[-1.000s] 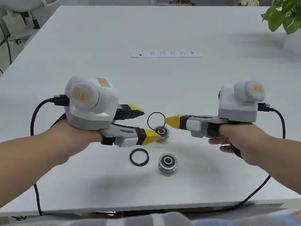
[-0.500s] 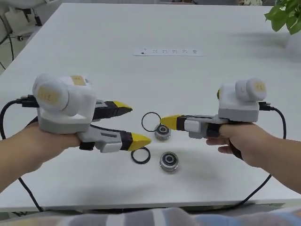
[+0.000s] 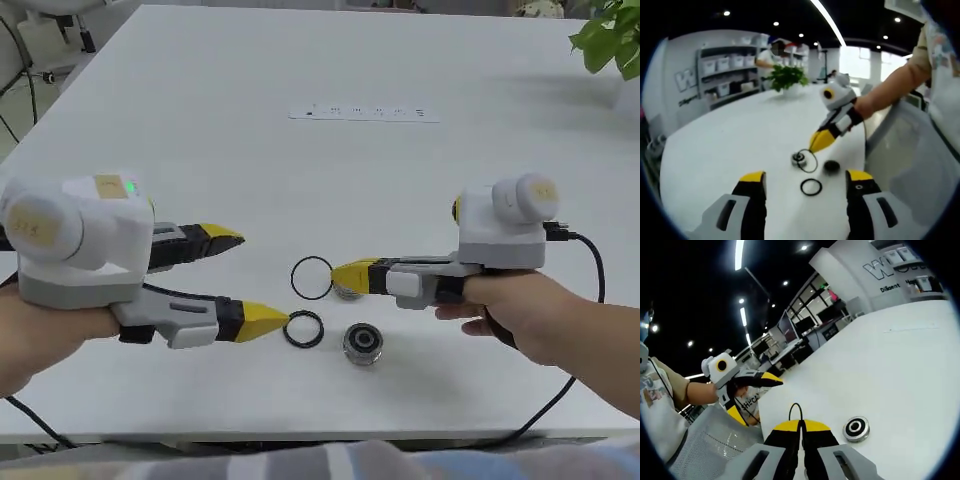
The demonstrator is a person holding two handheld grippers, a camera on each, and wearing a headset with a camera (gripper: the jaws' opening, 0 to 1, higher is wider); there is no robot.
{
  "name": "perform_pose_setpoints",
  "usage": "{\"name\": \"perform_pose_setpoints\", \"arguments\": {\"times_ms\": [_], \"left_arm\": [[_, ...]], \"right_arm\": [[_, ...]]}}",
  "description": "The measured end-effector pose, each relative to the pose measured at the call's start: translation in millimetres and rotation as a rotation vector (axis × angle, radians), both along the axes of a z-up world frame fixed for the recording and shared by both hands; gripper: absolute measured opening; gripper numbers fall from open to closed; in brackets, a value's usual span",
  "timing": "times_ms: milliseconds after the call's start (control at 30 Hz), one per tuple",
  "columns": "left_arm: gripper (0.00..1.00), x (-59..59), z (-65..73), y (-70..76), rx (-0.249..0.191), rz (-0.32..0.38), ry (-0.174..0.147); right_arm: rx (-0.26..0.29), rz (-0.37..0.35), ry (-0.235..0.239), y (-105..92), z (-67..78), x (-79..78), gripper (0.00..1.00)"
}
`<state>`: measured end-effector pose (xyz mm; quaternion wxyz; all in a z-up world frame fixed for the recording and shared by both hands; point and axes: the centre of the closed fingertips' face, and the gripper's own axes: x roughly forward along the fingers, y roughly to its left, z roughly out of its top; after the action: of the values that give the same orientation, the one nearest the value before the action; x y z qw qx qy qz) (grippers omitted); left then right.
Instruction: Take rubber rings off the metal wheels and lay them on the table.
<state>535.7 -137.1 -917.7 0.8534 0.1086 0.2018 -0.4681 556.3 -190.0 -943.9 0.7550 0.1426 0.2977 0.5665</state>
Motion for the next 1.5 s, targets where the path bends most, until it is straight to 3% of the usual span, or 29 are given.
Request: {"name": "perform_pose_setpoints", "arguments": {"times_ms": [333,667,1067,1500], "left_arm": [[0.68,-8.8,1.5,8.2,0.003,0.013,-0.010],[0.71,-18.1,-5.6,11.7,0.022,0.010,-0.004],[0.71,-22.9,-9.3,16.3,0.034,0.020,0.005],[0.70,-26.0,-10.1,19.4,0.038,0.028,0.009]], "right_arm": [[-0.049,0.082,-0.001,14.4,-10.6,-18.4,0.00],[-0.090,0.105,0.003,15.3,-21.2,-22.6,0.00],[-0.177,0.064,0.020,5.2,-43.0,-9.9,0.00],[-0.239,0.063,0.034,8.0,-56.4,-11.1,0.00]]}}
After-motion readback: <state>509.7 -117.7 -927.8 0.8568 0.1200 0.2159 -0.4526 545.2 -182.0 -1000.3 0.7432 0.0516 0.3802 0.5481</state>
